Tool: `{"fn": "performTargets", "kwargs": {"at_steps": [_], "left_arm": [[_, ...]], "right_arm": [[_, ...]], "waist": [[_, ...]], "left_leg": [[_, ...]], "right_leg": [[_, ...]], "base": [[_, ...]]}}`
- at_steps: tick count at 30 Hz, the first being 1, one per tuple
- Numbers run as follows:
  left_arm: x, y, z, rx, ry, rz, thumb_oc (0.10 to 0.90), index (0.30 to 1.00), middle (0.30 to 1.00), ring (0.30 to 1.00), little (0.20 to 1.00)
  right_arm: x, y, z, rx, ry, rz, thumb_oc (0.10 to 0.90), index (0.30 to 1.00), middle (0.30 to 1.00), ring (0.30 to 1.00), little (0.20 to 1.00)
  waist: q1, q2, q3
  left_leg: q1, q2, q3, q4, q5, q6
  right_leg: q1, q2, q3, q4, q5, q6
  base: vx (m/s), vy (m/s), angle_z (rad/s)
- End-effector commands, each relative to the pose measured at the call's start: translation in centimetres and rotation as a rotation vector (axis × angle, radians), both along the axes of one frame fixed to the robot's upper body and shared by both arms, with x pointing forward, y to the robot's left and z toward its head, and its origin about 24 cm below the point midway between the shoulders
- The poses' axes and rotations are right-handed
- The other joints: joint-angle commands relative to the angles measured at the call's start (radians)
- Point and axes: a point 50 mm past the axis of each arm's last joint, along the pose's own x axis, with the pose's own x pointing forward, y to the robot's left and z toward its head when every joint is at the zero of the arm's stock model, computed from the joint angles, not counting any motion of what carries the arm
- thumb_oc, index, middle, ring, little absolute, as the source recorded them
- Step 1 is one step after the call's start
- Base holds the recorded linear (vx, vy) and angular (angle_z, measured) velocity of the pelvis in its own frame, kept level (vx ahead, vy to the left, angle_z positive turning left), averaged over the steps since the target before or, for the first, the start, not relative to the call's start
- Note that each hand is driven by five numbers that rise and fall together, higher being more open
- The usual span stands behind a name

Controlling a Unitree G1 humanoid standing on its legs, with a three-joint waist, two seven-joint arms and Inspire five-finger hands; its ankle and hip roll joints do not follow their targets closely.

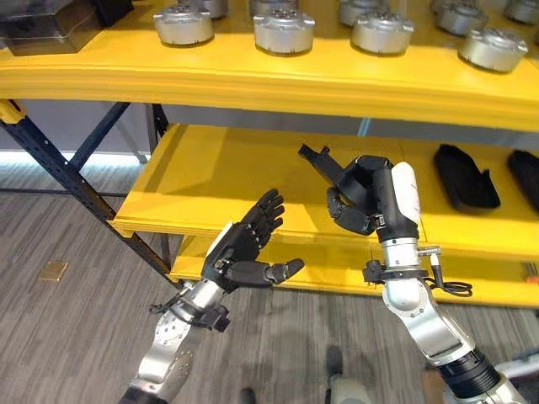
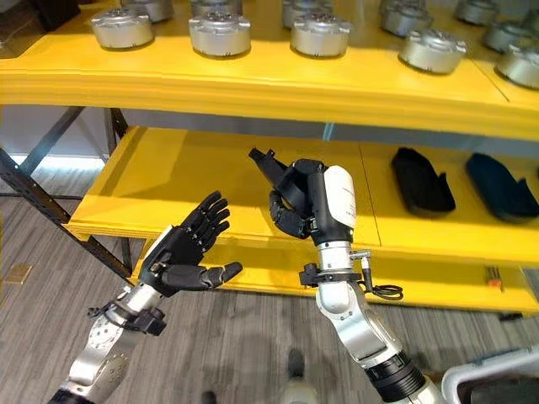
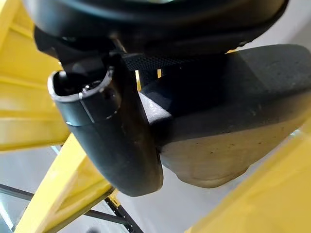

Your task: Move parts from the plastic box to the shelf.

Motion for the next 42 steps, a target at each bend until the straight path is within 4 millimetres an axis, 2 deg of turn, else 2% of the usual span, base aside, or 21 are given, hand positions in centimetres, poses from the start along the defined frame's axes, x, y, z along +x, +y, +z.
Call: {"fn": "performTargets", "kwargs": {"at_steps": [1, 4, 11, 13, 18, 21, 23, 24, 26, 27, 29, 30, 32, 37, 42], "left_arm": [[0.8, -1.7, 4.9, -0.091, -0.256, -0.087, 0.9, 1.0, 1.0, 1.0, 1.0], [0.7, -2.0, 4.8, -0.101, -0.243, -0.106, 0.9, 1.0, 1.0, 1.0, 1.0], [0.6, -2.1, 4.4, -0.078, -0.215, -0.139, 0.9, 1.0, 1.0, 1.0, 1.0], [1.0, -2.2, 5.0, -0.092, -0.222, -0.153, 0.9, 1.0, 1.0, 1.0, 1.0], [1.0, -2.4, 5.0, -0.089, -0.208, -0.173, 0.9, 1.0, 1.0, 1.0, 1.0], [0.9, -2.5, 4.8, -0.082, -0.191, -0.188, 0.9, 1.0, 1.0, 1.0, 1.0], [0.9, -2.6, 4.7, -0.103, -0.181, -0.191, 0.9, 1.0, 1.0, 1.0, 1.0], [1.0, -2.7, 4.6, -0.111, -0.18, -0.2, 0.9, 1.0, 1.0, 1.0, 1.0], [0.9, -2.6, 4.5, -0.115, -0.181, -0.182, 0.9, 1.0, 1.0, 1.0, 1.0], [0.8, -2.5, 4.5, -0.116, -0.18, -0.172, 0.9, 1.0, 1.0, 1.0, 1.0], [0.7, -2.5, 4.6, -0.096, -0.195, -0.17, 0.9, 1.0, 1.0, 1.0, 1.0], [0.7, -2.3, 4.5, -0.09, -0.194, -0.157, 0.9, 1.0, 1.0, 1.0, 1.0], [0.9, -1.8, 4.3, -0.096, -0.19, -0.149, 0.9, 1.0, 1.0, 1.0, 1.0], [0.7, -1.3, 4.1, -0.071, -0.181, -0.164, 0.9, 1.0, 1.0, 1.0, 1.0], [0.4, -1.2, 3.8, -0.066, -0.17, -0.175, 0.9, 1.0, 1.0, 1.0, 1.0]], "right_arm": [[0.2, 0.2, 8.9, 0.047, -0.414, 0.027, 0.4, 0.3, 0.3, 0.3, 0.3], [0.7, 0.6, 9.8, 0.035, -0.418, 0.033, 0.4, 0.3, 0.3, 0.3, 0.3], [1.1, 1.2, 9.9, 0.054, -0.412, 0.039, 0.4, 0.3, 0.3, 0.3, 0.3], [1.5, 1.6, 9.3, 0.025, -0.382, 0.008, 0.4, 0.3, 0.3, 0.3, 0.3], [1.8, 1.7, 9.2, 0.02, -0.381, 0.03, 0.4, 0.3, 0.3, 0.3, 0.3], [1.8, 1.5, 9.2, 0.024, -0.361, 0.039, 0.4, 0.3, 0.3, 0.3, 0.3], [1.6, 1.2, 9.1, 0.014, -0.359, 0.025, 0.4, 0.3, 0.3, 0.3, 0.3], [1.6, 1.0, 9.0, 0.006, -0.362, 0.009, 0.4, 0.3, 0.3, 0.3, 0.3], [1.7, 1.2, 8.9, 0.0, -0.366, 0.01, 0.4, 0.3, 0.3, 0.3, 0.3], [1.8, 1.5, 8.9, -0.002, -0.368, 0.011, 0.4, 0.3, 0.3, 0.3, 0.3], [2.0, 2.0, 9.1, -0.003, -0.37, -0.022, 0.4, 0.3, 0.3, 0.3, 0.3], [2.4, 1.8, 8.6, 0.003, -0.349, -0.039, 0.4, 0.3, 0.3, 0.3, 0.3], [2.5, 1.2, 8.2, -0.006, -0.34, -0.061, 0.4, 0.3, 0.3, 0.3, 0.3], [2.3, 0.5, 7.1, 0.014, -0.307, -0.092, 0.4, 0.3, 0.3, 0.3, 0.3], [2.1, 0.2, 6.8, 0.022, -0.311, -0.131, 0.4, 0.3, 0.3, 0.3, 0.3]], "waist": [[-0.01, -0.005, -0.09], [0.004, 0.002, -0.094], [0.019, 0.007, -0.098], [0.008, 0.033, -0.085], [0.005, 0.047, -0.078], [-0.004, 0.055, -0.077], [-0.011, 0.063, -0.071], [-0.01, 0.067, -0.064], [0.001, 0.077, -0.054], [0.008, 0.083, -0.048], [0.025, 0.085, -0.034], [0.029, 0.083, -0.034], [0.022, 0.081, -0.047], [0.023, 0.066, -0.069], [0.025, 0.05, -0.077]], "left_leg": [[0.002, 0.057, 0.069, -0.008, 0.001, -0.008], [-0.01, 0.072, 0.081, -0.008, 0.017, -0.02], [-0.006, 0.071, 0.085, -0.008, 0.015, -0.018], [-0.01, 0.081, 0.049, -0.005, 0.033, -0.02], [-0.021, 0.106, 0.042, 0.016, 0.074, -0.033], [-0.031, 0.11, 0.06, 0.045, 0.078, -0.03], [-0.065, 0.114, 0.088, 0.125, 0.109, -0.04], [-0.107, 0.105, 0.078, 0.183, 0.123, -0.044], [-0.143, 0.061, 0.025, 0.156, 0.11, -0.03], [-0.154, 0.047, 0.004, 0.096, 0.114, -0.028], [-0.2, 0.051, -0.014, 0.005, 0.166, -0.031], [-0.201, 0.048, -0.021, 0.002, 0.156, -0.027], [-0.181, 0.038, 0.015, -0.006, 0.136, -0.021], [-0.101, -0.002, 0.041, -0.008, 0.061, 0.007], [-0.075, -0.016, 0.057, -0.008, 0.033, 0.022]], "right_leg": [[0.072, -0.036, -0.032, 0.0, -0.113, 0.039], [0.093, -0.038, -0.052, 0.0, -0.13, 0.033], [0.12, -0.041, -0.06, 0.0, -0.139, 0.03], [0.117, -0.024, -0.032, 0.073, -0.195, 0.001], [0.118, -0.01, -0.03, 0.105, -0.225, -0.022], [0.112, -0.005, -0.032, 0.128, -0.245, -0.035], [0.109, -0.001, -0.047, 0.134, -0.25, -0.053], [0.111, 0.004, -0.05, 0.128, -0.247, -0.062], [0.105, 0.007, -0.022, 0.119, -0.234, -0.053], [0.106, 0.008, -0.007, 0.111, -0.23, -0.045], [0.136, -0.009, -0.004, 0.084, -0.225, -0.03], [0.15, -0.016, -0.008, 0.08, -0.228, -0.027], [0.16, -0.029, -0.029, 0.063, -0.223, -0.016], [0.163, -0.043, -0.045, 0.034, -0.193, 0.013], [0.162, -0.049, -0.045, 0.016, -0.172, 0.03]], "base": [[0.02, -0.12, -0.05], [0.02, -0.076, -0.09], [0.04, -0.144, 0.05], [-0.03, -0.367, 0.24], [-0.02, -0.122, 0.04], [0.0, -0.085, 0.01], [-0.05, -0.049, 0.11], [-0.05, -0.032, 0.33], [0.01, 0.071, 0.49], [0.06, 0.167, 0.29], [0.15, 0.288, 0.06], [0.21, 0.321, -0.14], [0.2, 0.241, -0.44], [0.18, 0.127, -0.28], [0.1, 0.018, 0.09]]}}
